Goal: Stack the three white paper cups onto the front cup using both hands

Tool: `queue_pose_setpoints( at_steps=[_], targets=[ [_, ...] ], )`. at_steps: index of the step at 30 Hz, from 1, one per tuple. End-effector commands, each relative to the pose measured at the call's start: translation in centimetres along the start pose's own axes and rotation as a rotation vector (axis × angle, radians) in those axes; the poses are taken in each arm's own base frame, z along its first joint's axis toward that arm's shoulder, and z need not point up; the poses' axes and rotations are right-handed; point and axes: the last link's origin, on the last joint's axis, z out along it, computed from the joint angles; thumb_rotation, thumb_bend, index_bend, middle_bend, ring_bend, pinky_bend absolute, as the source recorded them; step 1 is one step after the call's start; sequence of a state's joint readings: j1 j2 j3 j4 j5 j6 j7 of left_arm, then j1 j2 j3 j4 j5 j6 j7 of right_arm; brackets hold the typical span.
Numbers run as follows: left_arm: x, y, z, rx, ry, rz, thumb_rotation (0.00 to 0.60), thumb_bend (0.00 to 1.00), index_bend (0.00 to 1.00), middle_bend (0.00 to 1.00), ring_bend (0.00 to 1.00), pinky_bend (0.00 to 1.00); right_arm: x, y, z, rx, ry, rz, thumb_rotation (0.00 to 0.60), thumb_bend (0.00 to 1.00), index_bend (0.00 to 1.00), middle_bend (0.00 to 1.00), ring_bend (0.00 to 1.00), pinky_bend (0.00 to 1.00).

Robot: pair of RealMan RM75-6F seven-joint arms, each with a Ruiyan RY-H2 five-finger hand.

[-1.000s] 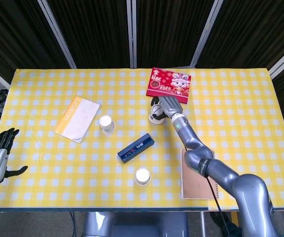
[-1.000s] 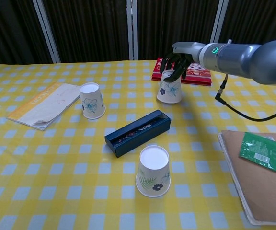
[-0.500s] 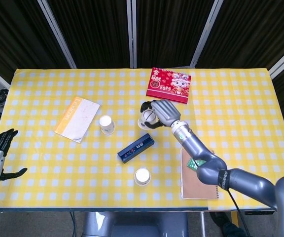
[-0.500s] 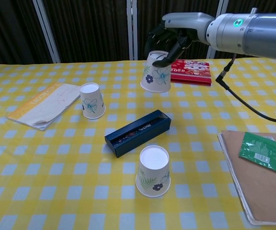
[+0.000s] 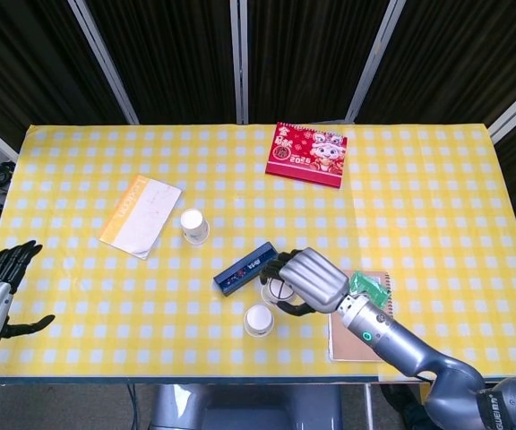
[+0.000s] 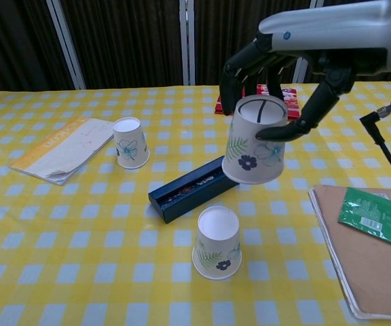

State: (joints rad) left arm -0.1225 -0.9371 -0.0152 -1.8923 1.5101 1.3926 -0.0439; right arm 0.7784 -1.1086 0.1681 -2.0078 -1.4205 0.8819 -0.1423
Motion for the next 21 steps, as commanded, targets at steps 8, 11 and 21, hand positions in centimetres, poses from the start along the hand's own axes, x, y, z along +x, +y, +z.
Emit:
queue_pose_setpoints(
  at_steps=[8, 11, 21],
  targets=[
    [-0.1, 0.5, -0.6, -0.025, 0.003, 0.001, 0.6, 0.0, 0.0, 0.0, 0.0, 0.0, -2.4, -1.2, -0.4, 0.054, -0.068, -0.025, 0.6, 0.29, 0.43, 0.46, 0.39, 0.5],
    [-0.2, 0.5, -0.6, -0.024, 0.001, 0.001, 0.6, 0.0, 0.0, 0.0, 0.0, 0.0, -2.6, -1.6, 0.2, 0.062, -0.065, -0.021, 0.6, 0.29, 0.43, 0.46, 0.39, 0.5],
    [-0.2, 0.3, -0.3, -0.019, 0.002, -0.001, 0.6, 0.0, 0.0, 0.0, 0.0, 0.0, -4.1, -1.8, 1.4, 0.041, -0.1, 0.004, 0.6, 0.29, 0.43, 0.46, 0.39, 0.5]
  ],
)
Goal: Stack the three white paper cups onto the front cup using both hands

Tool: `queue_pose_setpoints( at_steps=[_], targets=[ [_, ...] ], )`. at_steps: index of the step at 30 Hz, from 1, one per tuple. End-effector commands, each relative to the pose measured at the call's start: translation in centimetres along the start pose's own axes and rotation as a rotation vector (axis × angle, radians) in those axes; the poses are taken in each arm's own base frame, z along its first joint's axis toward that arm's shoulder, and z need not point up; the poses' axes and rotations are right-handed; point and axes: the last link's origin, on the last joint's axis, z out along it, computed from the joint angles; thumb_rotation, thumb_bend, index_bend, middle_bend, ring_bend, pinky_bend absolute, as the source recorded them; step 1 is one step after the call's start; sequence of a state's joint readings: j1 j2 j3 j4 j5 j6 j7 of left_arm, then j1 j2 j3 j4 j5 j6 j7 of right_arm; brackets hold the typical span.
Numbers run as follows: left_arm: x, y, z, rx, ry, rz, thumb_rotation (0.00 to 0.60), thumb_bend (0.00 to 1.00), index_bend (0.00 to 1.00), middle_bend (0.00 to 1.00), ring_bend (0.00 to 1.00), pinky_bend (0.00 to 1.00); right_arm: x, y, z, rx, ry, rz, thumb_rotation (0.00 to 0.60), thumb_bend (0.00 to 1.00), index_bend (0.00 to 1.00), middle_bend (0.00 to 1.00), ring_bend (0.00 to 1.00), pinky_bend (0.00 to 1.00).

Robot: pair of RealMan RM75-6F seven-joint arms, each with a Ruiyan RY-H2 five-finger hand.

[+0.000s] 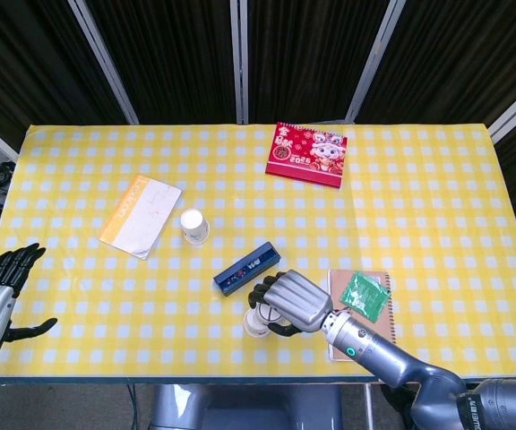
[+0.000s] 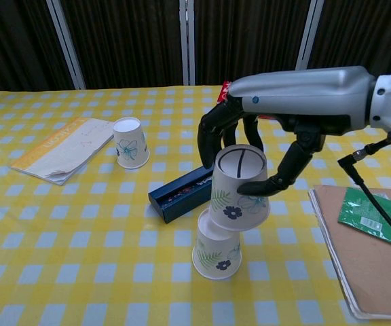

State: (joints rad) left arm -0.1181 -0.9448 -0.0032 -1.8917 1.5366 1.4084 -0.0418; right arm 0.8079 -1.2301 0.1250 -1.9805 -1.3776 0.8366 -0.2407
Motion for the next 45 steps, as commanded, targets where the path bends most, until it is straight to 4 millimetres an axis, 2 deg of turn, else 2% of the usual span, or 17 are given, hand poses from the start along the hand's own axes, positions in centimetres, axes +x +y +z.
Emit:
queue_pose_setpoints(
  at_steps=[1, 22, 25, 29, 33, 40, 45],
  targets=[
    [0.0, -0.1, 0.1, 0.002, 0.0, -0.001, 0.6, 0.0, 0.0, 0.0, 0.0, 0.0, -0.5, -0.2, 0.2, 0.001, -0.015, 0.009, 0.6, 0.29, 0.43, 0.46, 0.39, 0.5],
    [-0.2, 0.2, 0.1, -0.004, -0.005, 0.009, 0.6, 0.0, 0.0, 0.0, 0.0, 0.0, -1.7, -1.3, 1.5, 0.026, 0.004, 0.025, 0.6, 0.29, 0.43, 0.45, 0.39, 0.5],
    [-0.2, 0.1, 0.1, -0.001, -0.004, 0.007, 0.6, 0.0, 0.0, 0.0, 0.0, 0.0, -1.7, -1.3, 1.5, 0.026, 0.007, 0.017, 0.6, 0.25, 0.41, 0.41, 0.38, 0.5],
    [-0.2, 0.0, 0.1, 0.0, -0.004, 0.006, 0.6, 0.0, 0.0, 0.0, 0.0, 0.0, -1.9, -1.0, 1.4, 0.023, 0.006, -0.018, 0.6, 0.15, 0.29, 0.25, 0.27, 0.48],
    [-0.1, 0.0, 0.1, 0.0, -0.004, 0.006, 0.6, 0.0, 0.0, 0.0, 0.0, 0.0, -2.2, -0.8, 1.1, 0.015, -0.019, -0.033, 0.6, 0.08, 0.18, 0.17, 0.18, 0.41],
    [-0.2, 0.0, 0.2, 0.002, -0.007, 0.01, 0.6, 0.0, 0.0, 0.0, 0.0, 0.0, -1.9, -0.3, 0.0, -0.002, -0.015, -0.06, 0.6, 0.06, 0.17, 0.15, 0.15, 0.36],
    [-0.2, -0.2, 0.4, 0.006, -0.003, 0.01, 0.6, 0.0, 0.0, 0.0, 0.0, 0.0, -0.7, 1.3, -2.2, -0.029, 0.034, -0.135, 0.6, 0.0, 0.17, 0.15, 0.14, 0.32]
  ],
)
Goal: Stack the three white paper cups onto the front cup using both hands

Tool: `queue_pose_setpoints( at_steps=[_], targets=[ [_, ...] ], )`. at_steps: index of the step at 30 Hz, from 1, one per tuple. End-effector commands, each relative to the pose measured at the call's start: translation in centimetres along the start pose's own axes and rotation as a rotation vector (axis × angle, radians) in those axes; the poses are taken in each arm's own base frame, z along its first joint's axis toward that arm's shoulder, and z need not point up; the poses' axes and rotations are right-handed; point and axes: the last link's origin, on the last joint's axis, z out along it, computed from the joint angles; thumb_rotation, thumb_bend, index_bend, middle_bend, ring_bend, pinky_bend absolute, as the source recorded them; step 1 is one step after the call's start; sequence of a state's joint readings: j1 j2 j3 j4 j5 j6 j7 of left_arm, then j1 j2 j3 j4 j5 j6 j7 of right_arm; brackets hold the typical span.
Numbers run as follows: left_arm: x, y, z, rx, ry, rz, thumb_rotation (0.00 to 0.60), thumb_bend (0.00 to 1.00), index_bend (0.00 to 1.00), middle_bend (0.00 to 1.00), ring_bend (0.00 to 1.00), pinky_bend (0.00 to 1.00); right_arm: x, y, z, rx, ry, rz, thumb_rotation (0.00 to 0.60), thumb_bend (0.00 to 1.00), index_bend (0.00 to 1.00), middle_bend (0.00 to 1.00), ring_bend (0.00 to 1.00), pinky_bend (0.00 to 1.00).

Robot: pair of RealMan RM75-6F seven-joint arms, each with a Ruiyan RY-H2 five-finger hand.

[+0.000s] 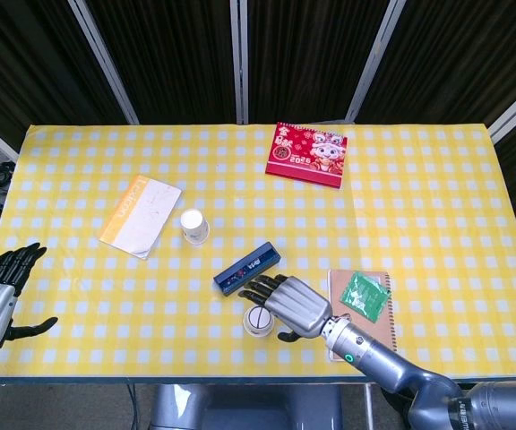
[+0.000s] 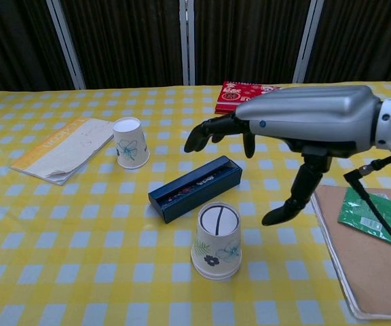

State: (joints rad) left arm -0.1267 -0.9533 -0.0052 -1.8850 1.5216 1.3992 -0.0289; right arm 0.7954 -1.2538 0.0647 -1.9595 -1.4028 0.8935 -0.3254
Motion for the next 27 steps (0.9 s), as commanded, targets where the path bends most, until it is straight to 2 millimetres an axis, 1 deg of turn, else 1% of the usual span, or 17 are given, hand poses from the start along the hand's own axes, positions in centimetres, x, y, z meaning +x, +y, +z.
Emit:
queue_pose_setpoints(
  at_steps=[1, 3, 4, 7, 9, 10, 12, 14, 16, 19, 20, 22, 26, 27],
  targets=[
    [0.0, -0.1, 0.2, 0.001, 0.005, 0.001, 0.6, 0.0, 0.0, 0.0, 0.0, 0.0, 1.1, 1.8, -2.3, -0.011, 0.072, -0.11, 0.6, 0.0, 0.17, 0.15, 0.14, 0.31],
    [-0.1, -0.2, 0.4, 0.001, 0.013, 0.004, 0.6, 0.0, 0.0, 0.0, 0.0, 0.0, 1.6, 3.5, -4.1, 0.002, 0.154, -0.228, 0.6, 0.0, 0.17, 0.16, 0.14, 0.26],
    [-0.1, -0.2, 0.5, 0.001, 0.017, 0.005, 0.6, 0.0, 0.0, 0.0, 0.0, 0.0, 1.8, 4.0, -4.6, 0.007, 0.178, -0.256, 0.6, 0.0, 0.17, 0.15, 0.14, 0.24],
    [-0.4, -0.2, 1.2, -0.005, 0.031, 0.003, 0.6, 0.0, 0.0, 0.0, 0.0, 0.0, 2.2, 7.0, -7.7, -0.02, 0.264, -0.354, 0.6, 0.0, 0.16, 0.13, 0.11, 0.17],
    [-0.6, -0.1, 1.8, -0.015, 0.039, 0.004, 0.6, 0.0, 0.0, 0.0, 0.0, 0.0, 2.2, 8.4, -9.4, -0.059, 0.288, -0.354, 0.6, 0.0, 0.14, 0.09, 0.06, 0.1],
    [-0.7, 0.2, 2.4, -0.028, 0.044, 0.005, 0.6, 0.0, 0.0, 0.0, 0.0, 0.0, 2.1, 9.4, -10.7, -0.096, 0.298, -0.344, 0.6, 0.0, 0.13, 0.08, 0.04, 0.07],
    [-0.9, 0.4, 3.4, -0.039, 0.045, 0.009, 0.6, 0.0, 0.0, 0.0, 0.0, 0.0, 1.9, 10.6, -12.4, -0.16, 0.312, -0.323, 0.6, 0.0, 0.08, 0.02, 0.0, 0.01],
    [-1.0, 1.1, 4.9, -0.054, 0.036, 0.016, 0.6, 0.0, 0.0, 0.0, 0.0, 0.0, 1.4, 11.8, -14.5, -0.258, 0.321, -0.297, 0.6, 0.0, 0.05, 0.0, 0.0, 0.0],
    [-1.0, 2.0, 6.3, -0.076, 0.018, 0.015, 0.6, 0.0, 0.0, 0.0, 0.0, 0.0, 0.8, 12.2, -15.9, -0.336, 0.33, -0.263, 0.6, 0.0, 0.04, 0.0, 0.0, 0.0],
    [-0.8, 4.3, 9.5, -0.137, -0.004, 0.043, 0.6, 0.0, 0.0, 0.0, 0.0, 0.0, -0.5, 12.0, -17.8, -0.447, 0.377, -0.151, 0.6, 0.0, 0.01, 0.0, 0.0, 0.0],
    [-0.8, 5.0, 10.3, -0.156, -0.007, 0.053, 0.6, 0.0, 0.0, 0.0, 0.0, 0.0, -0.8, 11.9, -18.2, -0.472, 0.386, -0.123, 0.6, 0.0, 0.0, 0.0, 0.0, 0.0],
    [-1.2, 7.2, 12.8, -0.211, -0.022, 0.078, 0.6, 0.0, 0.0, 0.0, 0.0, 0.0, -1.7, 11.6, -18.8, -0.524, 0.401, -0.074, 0.6, 0.0, 0.0, 0.0, 0.0, 0.0],
    [-1.8, 9.6, 15.1, -0.283, -0.04, 0.137, 0.6, 0.0, 0.0, 0.0, 0.0, 0.0, -2.4, 11.2, -19.1, -0.571, 0.4, -0.037, 0.6, 0.0, 0.0, 0.0, 0.0, 0.0],
    [-2.2, 10.4, 15.9, -0.307, -0.053, 0.156, 0.6, 0.0, 0.0, 0.0, 0.0, 0.0, -2.5, 11.1, -19.2, -0.581, 0.403, -0.027, 0.6, 0.0, 0.0, 0.0, 0.0, 0.0]
  ],
)
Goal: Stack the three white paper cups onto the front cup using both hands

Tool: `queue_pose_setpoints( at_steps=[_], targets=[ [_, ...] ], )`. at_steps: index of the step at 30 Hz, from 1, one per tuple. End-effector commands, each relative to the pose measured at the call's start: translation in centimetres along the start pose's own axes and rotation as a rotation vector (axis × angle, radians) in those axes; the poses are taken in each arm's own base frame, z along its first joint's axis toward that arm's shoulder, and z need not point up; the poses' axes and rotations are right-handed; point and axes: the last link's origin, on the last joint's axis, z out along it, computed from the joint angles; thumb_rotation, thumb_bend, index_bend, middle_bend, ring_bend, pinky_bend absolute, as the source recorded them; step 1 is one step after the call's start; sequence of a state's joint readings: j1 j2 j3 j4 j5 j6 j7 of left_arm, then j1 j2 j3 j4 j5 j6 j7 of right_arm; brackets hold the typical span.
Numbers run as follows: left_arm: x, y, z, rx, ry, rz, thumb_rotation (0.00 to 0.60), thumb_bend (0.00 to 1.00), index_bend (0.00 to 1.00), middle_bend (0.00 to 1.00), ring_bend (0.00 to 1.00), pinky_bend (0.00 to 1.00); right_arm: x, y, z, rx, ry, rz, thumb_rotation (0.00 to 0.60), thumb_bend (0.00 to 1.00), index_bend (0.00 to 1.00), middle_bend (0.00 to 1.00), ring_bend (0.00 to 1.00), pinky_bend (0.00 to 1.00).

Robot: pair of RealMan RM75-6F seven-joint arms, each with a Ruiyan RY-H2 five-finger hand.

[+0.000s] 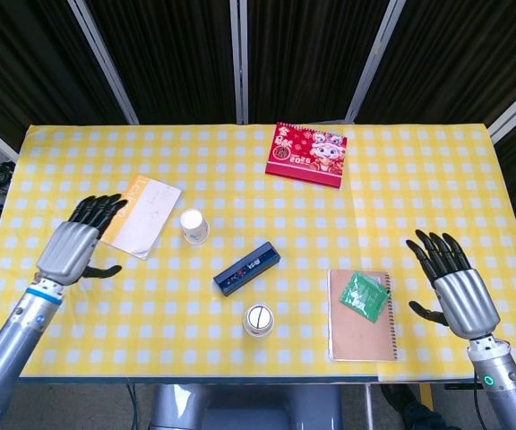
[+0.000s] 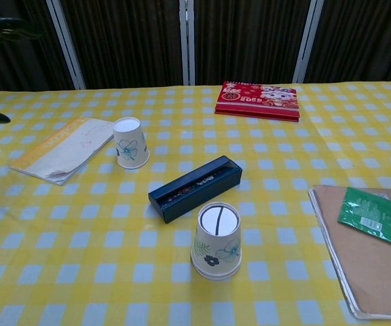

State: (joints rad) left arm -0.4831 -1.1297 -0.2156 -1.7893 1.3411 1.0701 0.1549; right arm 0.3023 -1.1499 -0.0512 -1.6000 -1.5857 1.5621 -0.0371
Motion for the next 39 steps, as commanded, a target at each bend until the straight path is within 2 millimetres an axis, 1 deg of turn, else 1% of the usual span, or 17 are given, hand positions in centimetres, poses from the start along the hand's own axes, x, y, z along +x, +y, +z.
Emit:
queue_pose_setpoints(
  at_steps=[1, 3, 6, 9, 12, 14, 16, 17, 20, 24, 25, 28, 31, 33, 35, 39],
  targets=[
    [-0.7, 2.4, 4.1, -0.081, -0.036, 0.062, 0.6, 0.0, 0.0, 0.0, 0.0, 0.0, -0.3, -0.3, -0.4, -0.034, 0.001, 0.023, 0.6, 0.0, 0.0, 0.0, 0.0, 0.0],
    [-1.8, 3.7, 7.0, -0.108, -0.078, 0.098, 0.6, 0.02, 0.0, 0.0, 0.0, 0.0, -0.1, -0.3, -0.3, -0.026, 0.01, 0.012, 0.6, 0.0, 0.0, 0.0, 0.0, 0.0],
    [-3.1, 4.8, 9.6, -0.103, -0.13, 0.129, 0.6, 0.05, 0.0, 0.0, 0.0, 0.0, 0.2, 0.0, -0.5, -0.028, 0.016, 0.012, 0.6, 0.0, 0.01, 0.0, 0.0, 0.0],
    [-4.6, 5.9, 11.7, -0.093, -0.166, 0.128, 0.6, 0.07, 0.0, 0.0, 0.0, 0.02, 0.4, 0.4, -0.5, -0.03, 0.027, 0.01, 0.6, 0.0, 0.02, 0.0, 0.0, 0.0],
    [-6.0, 6.4, 13.5, -0.084, -0.176, 0.131, 0.6, 0.07, 0.0, 0.0, 0.02, 0.05, 0.5, 0.5, -0.3, -0.026, 0.044, 0.026, 0.6, 0.0, 0.04, 0.0, 0.0, 0.0],
    [-6.8, 6.4, 14.3, -0.076, -0.182, 0.141, 0.6, 0.11, 0.02, 0.0, 0.04, 0.1, 0.5, 0.7, -0.3, -0.028, 0.044, 0.022, 0.6, 0.0, 0.04, 0.0, 0.0, 0.0],
    [-7.4, 6.4, 15.1, -0.068, -0.186, 0.138, 0.6, 0.18, 0.04, 0.02, 0.09, 0.16, 0.5, 0.8, -0.2, -0.03, 0.045, 0.024, 0.6, 0.0, 0.04, 0.0, 0.0, 0.0],
    [-7.8, 6.5, 15.6, -0.063, -0.193, 0.125, 0.6, 0.19, 0.05, 0.03, 0.1, 0.18, 0.5, 0.8, -0.1, -0.03, 0.046, 0.029, 0.6, 0.0, 0.04, 0.0, 0.0, 0.0],
    [-8.5, 6.9, 16.4, -0.059, -0.207, 0.096, 0.6, 0.23, 0.08, 0.06, 0.15, 0.24, 0.5, 1.0, 0.0, -0.029, 0.049, 0.05, 0.6, 0.0, 0.05, 0.0, 0.0, 0.0],
    [-8.9, 6.9, 17.3, -0.054, -0.217, 0.129, 0.6, 0.24, 0.13, 0.14, 0.2, 0.27, 0.3, 1.3, 0.2, -0.033, 0.041, 0.057, 0.6, 0.0, 0.05, 0.0, 0.0, 0.0],
    [-9.0, 6.9, 17.5, -0.046, -0.222, 0.122, 0.6, 0.24, 0.15, 0.16, 0.22, 0.3, 0.3, 1.3, 0.3, -0.034, 0.04, 0.061, 0.6, 0.0, 0.05, 0.0, 0.0, 0.0],
    [-9.0, 6.9, 17.9, -0.03, -0.231, 0.12, 0.6, 0.25, 0.28, 0.23, 0.28, 0.37, 0.2, 1.4, 0.4, -0.035, 0.039, 0.07, 0.6, 0.0, 0.05, 0.0, 0.0, 0.0],
    [-8.9, 6.9, 18.0, -0.025, -0.234, 0.125, 0.6, 0.24, 0.34, 0.28, 0.34, 0.45, 0.3, 1.5, 0.4, -0.038, 0.042, 0.071, 0.6, 0.0, 0.05, 0.0, 0.0, 0.0],
    [-8.8, 6.7, 18.0, -0.021, -0.231, 0.134, 0.6, 0.24, 0.36, 0.3, 0.35, 0.5, 0.4, 1.5, 0.4, -0.039, 0.048, 0.072, 0.6, 0.0, 0.05, 0.0, 0.0, 0.0],
    [-8.5, 6.5, 18.0, -0.014, -0.224, 0.143, 0.6, 0.24, 0.37, 0.31, 0.37, 0.53, 0.5, 1.5, 0.4, -0.039, 0.053, 0.071, 0.6, 0.0, 0.05, 0.0, 0.0, 0.0],
    [-8.2, 5.8, 17.6, 0.009, -0.216, 0.154, 0.6, 0.27, 0.44, 0.38, 0.44, 0.6, 0.6, 1.4, 0.3, -0.036, 0.058, 0.073, 0.6, 0.0, 0.05, 0.0, 0.0, 0.0]
  ],
)
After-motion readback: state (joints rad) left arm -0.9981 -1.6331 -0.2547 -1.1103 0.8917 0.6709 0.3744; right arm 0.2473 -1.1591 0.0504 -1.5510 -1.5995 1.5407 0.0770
